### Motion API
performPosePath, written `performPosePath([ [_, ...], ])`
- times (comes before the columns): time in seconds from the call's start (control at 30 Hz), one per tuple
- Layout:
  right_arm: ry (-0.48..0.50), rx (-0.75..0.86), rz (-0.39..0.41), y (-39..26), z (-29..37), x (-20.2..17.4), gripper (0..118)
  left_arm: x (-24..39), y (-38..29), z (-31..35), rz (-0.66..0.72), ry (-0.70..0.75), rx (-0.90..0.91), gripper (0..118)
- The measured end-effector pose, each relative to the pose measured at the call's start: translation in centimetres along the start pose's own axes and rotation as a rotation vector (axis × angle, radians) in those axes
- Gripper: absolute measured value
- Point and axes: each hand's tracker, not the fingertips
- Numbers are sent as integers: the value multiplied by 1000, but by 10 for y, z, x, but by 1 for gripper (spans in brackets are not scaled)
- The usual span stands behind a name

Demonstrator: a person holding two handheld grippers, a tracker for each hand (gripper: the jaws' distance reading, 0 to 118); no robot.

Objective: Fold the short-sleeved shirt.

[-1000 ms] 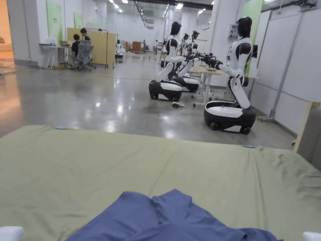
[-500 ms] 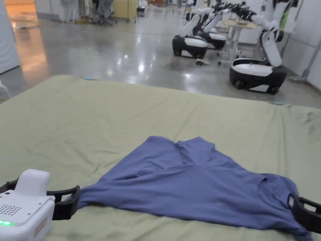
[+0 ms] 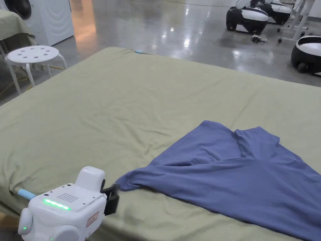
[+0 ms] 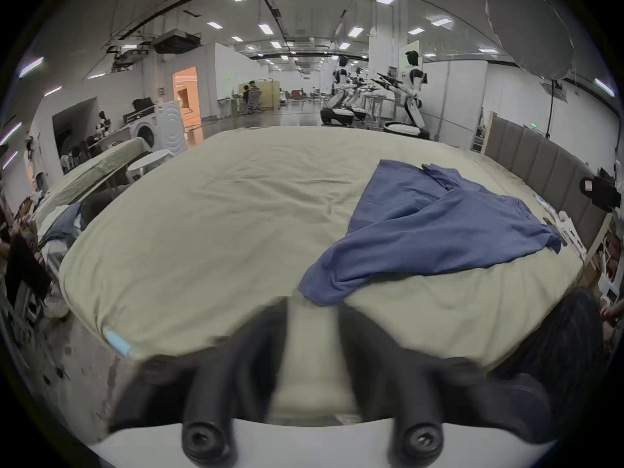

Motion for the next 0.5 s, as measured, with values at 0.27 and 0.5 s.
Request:
performPosePath([
  [0.27, -9, -60, 30, 0, -30, -12, 0, -5, 25, -63, -132, -50, -72, 108],
  [0.5, -26, -103, 30, 11, -60, -11, 0, -10, 28, -96, -113, -190, -159, 19],
])
